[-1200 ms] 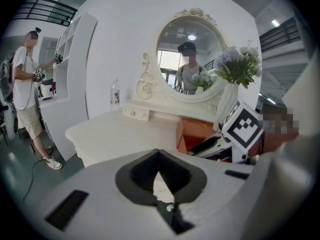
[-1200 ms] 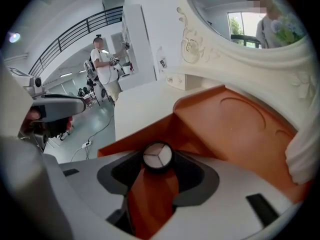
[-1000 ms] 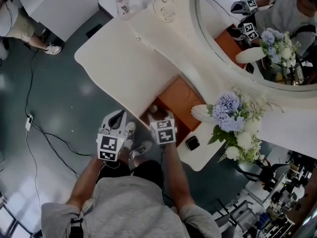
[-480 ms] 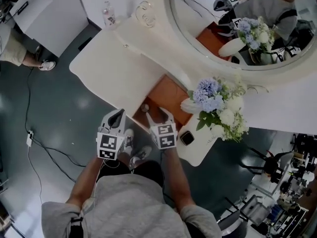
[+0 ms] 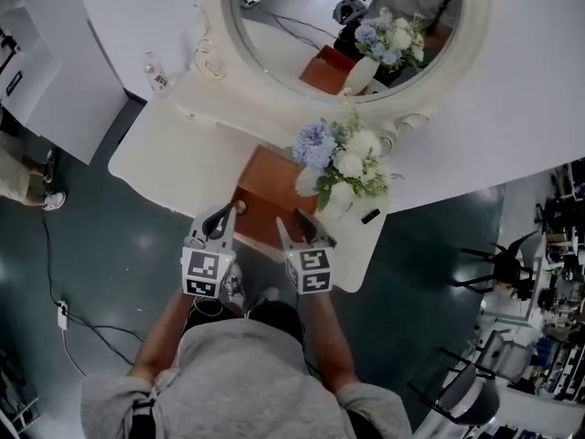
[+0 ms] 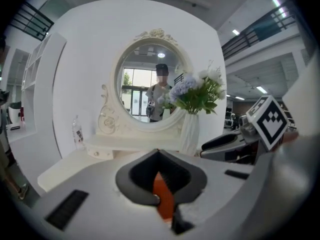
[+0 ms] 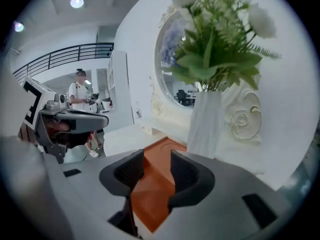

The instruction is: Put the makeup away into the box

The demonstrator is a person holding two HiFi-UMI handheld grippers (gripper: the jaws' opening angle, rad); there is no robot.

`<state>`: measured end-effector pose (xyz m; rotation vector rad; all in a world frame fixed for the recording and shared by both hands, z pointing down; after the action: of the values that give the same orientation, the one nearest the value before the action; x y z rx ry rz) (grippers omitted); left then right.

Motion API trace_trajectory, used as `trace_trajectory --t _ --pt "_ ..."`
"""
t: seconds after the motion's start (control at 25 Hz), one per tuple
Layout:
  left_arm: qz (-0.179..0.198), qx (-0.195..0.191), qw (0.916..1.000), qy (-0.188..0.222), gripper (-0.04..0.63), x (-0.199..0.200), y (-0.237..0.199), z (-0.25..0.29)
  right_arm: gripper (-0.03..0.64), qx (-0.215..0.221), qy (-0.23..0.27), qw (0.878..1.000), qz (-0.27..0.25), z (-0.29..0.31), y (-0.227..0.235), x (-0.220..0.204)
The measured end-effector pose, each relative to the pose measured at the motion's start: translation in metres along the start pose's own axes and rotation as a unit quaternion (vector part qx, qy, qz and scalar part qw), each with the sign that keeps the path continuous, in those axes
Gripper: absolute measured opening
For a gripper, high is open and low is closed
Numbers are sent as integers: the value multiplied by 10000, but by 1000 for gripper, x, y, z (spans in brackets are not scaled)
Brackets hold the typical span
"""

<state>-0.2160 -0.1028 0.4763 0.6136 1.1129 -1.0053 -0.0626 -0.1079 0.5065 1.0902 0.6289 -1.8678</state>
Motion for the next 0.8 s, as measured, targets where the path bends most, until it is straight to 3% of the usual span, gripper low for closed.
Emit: trace_trajectory --t 0.44,0.8 --pt "449 -780 9955 287 1 35 59 7 17 -1341 1135 9842 206 -88 40 13" --pt "619 -1209 9904 237 1 37 84 17 14 -1704 1124 9783 352 -107 48 2"
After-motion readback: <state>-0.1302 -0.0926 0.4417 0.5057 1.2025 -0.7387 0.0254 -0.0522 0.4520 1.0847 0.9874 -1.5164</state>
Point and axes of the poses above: the fingertips, and each gripper's own axes: z forward along the fingers, y to its right, x out of its top, the point moved 3 cm from there along -z, backward along the fingers, and after that the axes turned 4 degrees about -z, right-handed, at the moved point
